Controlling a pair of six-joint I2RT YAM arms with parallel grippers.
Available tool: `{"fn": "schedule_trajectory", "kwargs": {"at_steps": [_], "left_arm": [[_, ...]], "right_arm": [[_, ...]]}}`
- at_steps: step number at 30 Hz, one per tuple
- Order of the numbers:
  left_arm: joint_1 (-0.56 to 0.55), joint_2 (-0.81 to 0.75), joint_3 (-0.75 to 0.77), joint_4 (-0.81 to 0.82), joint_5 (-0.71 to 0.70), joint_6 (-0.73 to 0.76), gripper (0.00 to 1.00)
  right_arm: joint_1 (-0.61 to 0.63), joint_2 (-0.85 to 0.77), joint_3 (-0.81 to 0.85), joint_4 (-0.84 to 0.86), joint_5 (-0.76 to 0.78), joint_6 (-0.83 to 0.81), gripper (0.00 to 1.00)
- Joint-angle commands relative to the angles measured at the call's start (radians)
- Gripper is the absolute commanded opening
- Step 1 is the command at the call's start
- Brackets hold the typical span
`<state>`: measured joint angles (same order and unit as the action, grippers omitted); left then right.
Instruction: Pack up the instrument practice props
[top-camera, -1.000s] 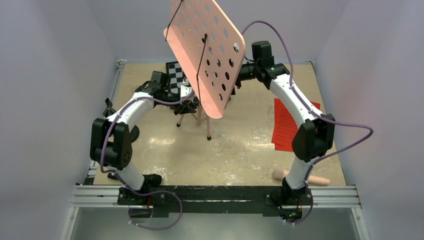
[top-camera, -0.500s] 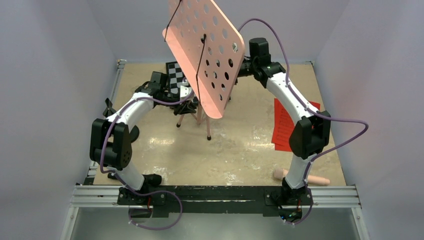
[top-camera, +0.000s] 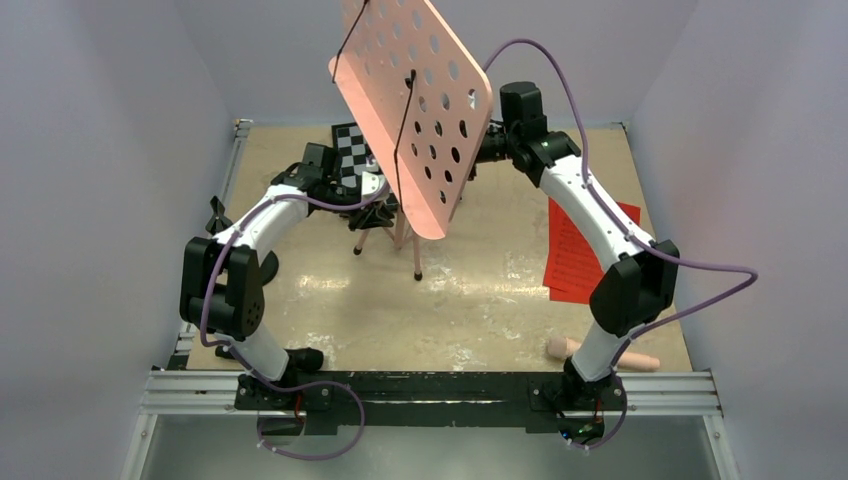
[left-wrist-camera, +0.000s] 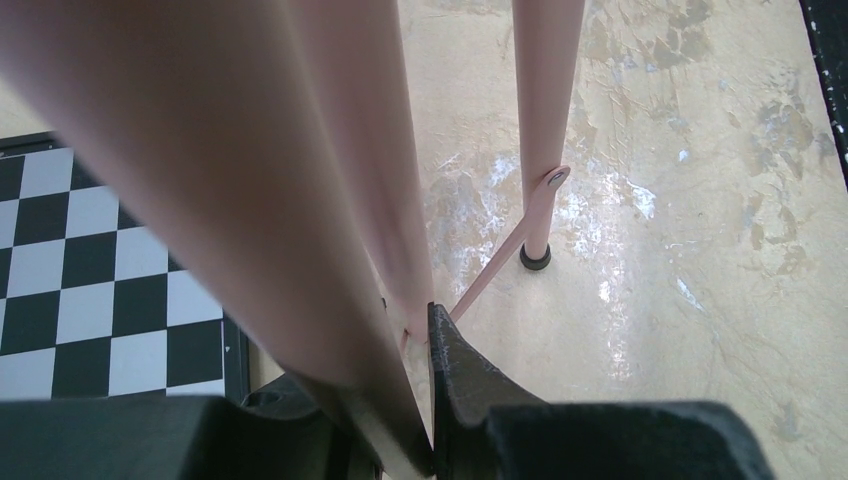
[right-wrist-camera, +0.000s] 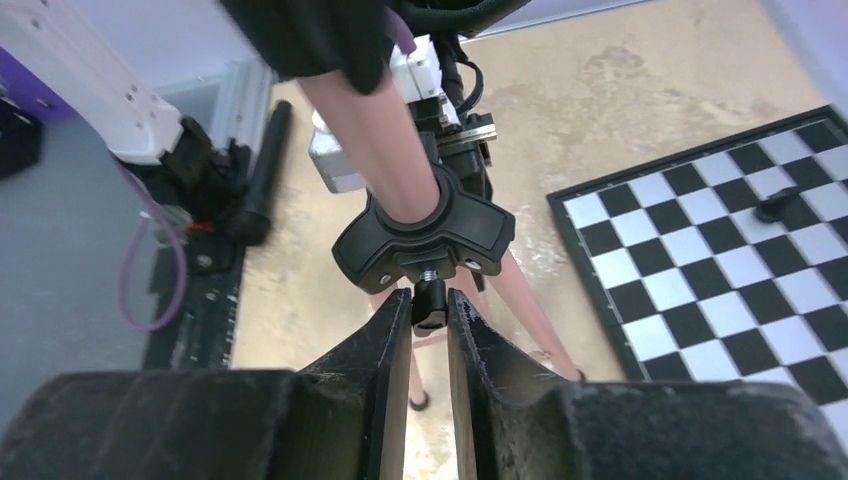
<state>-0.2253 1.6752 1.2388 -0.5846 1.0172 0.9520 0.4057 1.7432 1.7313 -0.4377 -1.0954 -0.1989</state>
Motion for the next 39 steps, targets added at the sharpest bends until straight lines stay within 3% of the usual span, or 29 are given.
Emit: {"fn": "schedule_trajectory", "kwargs": {"at_steps": [1, 4, 12, 16, 24, 39], "left_arm": [[0.000, 0.060, -0.034, -0.209, -0.138, -0.067, 0.00], [-0.001, 0.064, -0.028, -0.211, -0.140, -0.066, 0.00], [0.000, 0.068, -0.022, -0.215, -0.136, -0.071, 0.00], [0.000, 0.069, -0.022, -0.215, -0.136, -0.072, 0.00], [0.000, 0.072, -0.021, -0.215, -0.133, -0.074, 0.00], [0.000, 0.076, -0.012, -0.230, -0.132, -0.071, 0.00]], "right_arm": [[0.010, -0.114, -0.053, 0.015, 0.022, -0.117, 0.29], [0.009, -0.110, -0.046, 0.009, 0.034, -0.108, 0.44], [0.010, -0.127, -0.046, 0.042, 0.047, -0.108, 0.50], [0.014, -0.118, -0.030, -0.004, 0.029, -0.135, 0.49], [0.036, -0.125, -0.048, -0.045, -0.003, -0.166, 0.39], [0.051, -0.089, -0.052, -0.087, 0.087, -0.153, 0.41]]}}
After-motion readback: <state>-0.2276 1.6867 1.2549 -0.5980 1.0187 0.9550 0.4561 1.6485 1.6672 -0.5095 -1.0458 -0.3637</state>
